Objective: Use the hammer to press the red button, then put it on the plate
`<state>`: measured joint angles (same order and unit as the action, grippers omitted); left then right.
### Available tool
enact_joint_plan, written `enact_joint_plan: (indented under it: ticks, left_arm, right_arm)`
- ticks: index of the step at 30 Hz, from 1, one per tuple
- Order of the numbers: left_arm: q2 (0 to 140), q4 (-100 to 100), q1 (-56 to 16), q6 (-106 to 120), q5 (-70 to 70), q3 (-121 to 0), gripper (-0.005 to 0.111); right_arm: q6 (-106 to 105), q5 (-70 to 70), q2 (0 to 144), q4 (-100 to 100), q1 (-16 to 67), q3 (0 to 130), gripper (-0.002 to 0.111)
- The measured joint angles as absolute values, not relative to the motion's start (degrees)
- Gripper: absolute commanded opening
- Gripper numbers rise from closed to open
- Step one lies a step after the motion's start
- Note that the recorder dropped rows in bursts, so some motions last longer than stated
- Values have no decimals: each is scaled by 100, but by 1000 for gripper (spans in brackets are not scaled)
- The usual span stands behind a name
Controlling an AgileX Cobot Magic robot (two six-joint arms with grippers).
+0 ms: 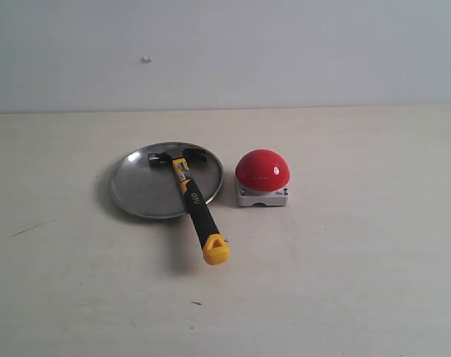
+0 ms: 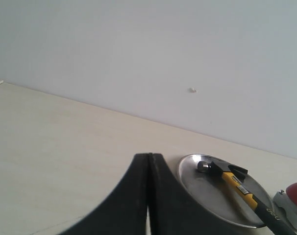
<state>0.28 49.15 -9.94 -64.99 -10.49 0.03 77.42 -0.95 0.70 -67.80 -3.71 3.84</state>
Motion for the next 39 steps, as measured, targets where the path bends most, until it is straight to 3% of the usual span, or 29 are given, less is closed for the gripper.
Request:
enact_joint_plan:
  ticks: [4, 7, 39]
  left_arm:
    - [28, 4915, -994, -6499, -1049, 3, 0]
    - [28, 4915, -994, -6499, -1049, 3, 0]
    - [28, 4915, -994, -6499, -1049, 3, 0]
  right_arm:
    - [2212, 1150, 32, -1775, -373, 353, 0]
    - [501, 1350, 32, -279, -373, 327, 0]
    - [602, 1432, 32, -435, -373, 27, 0]
